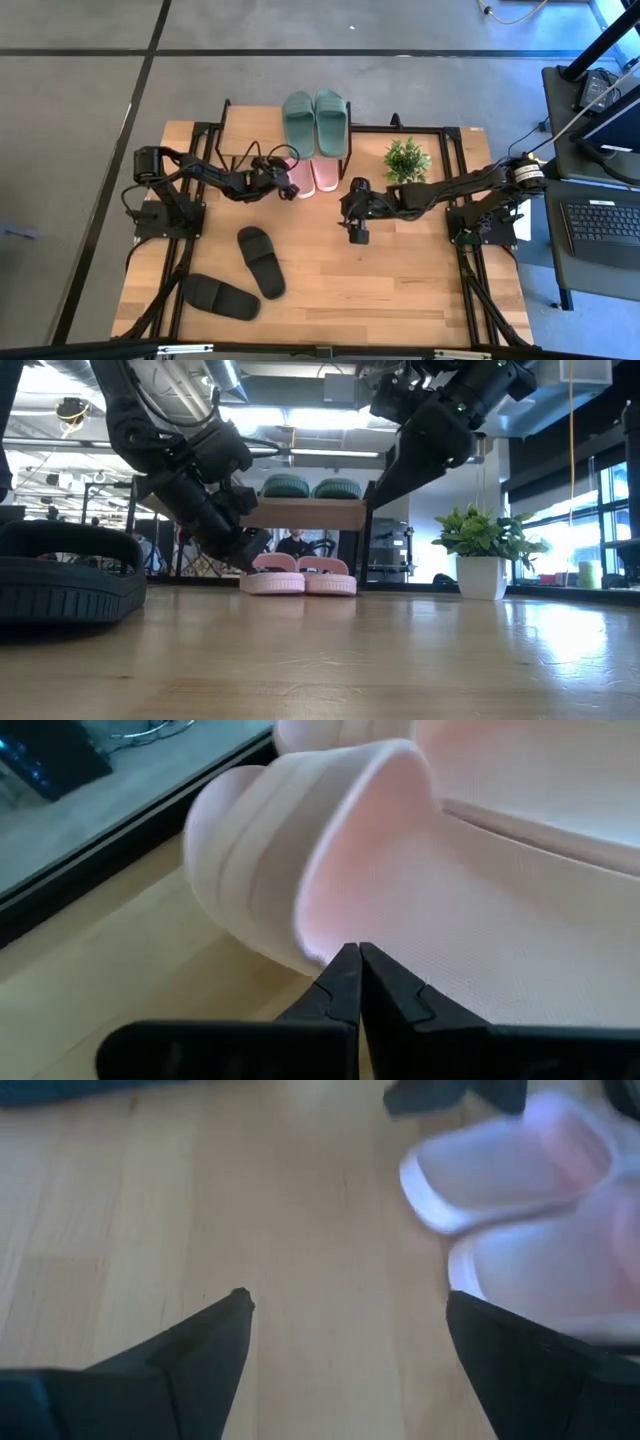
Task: Pick and place slides into the shelf
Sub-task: Put the pink slide under the shelf
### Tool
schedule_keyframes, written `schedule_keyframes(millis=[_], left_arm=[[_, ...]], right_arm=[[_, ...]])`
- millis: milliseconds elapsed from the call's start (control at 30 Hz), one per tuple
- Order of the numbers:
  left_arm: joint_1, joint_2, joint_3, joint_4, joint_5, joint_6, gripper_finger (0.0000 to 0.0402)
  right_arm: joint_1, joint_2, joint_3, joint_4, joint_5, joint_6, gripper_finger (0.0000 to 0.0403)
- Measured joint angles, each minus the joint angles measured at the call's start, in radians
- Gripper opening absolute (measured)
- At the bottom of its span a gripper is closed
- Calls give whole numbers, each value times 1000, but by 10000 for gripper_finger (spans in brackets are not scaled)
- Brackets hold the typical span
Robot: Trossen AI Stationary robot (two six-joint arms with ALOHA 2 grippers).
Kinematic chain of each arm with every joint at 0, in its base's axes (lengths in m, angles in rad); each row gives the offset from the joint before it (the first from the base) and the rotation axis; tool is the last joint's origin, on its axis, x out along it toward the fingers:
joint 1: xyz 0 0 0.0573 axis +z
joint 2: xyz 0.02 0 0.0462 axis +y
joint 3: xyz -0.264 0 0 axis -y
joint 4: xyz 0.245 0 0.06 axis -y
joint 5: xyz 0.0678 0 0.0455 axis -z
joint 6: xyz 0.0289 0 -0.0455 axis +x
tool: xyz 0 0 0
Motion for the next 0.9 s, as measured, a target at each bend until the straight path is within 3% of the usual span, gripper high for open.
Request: schedule_keyframes(millis=[267,500,600,700,900], left_arm=[[-108,-66,0,-55,68,46,0],[-219,-250,0,-272,55,26,0],[-269,-335,-1,-335,48,25,0],[-298,-402,-11,-328,7,30,0],[-324,-509,-38,-415,-13,1,0]], right_arm=[[16,72,0,216,-36,-160,331],[14,151,0,355,-30,-194,331],[14,198,3,435,24,-239,331],[10,236,25,432,81,-253,331],[-12,247,58,427,87,-256,331]])
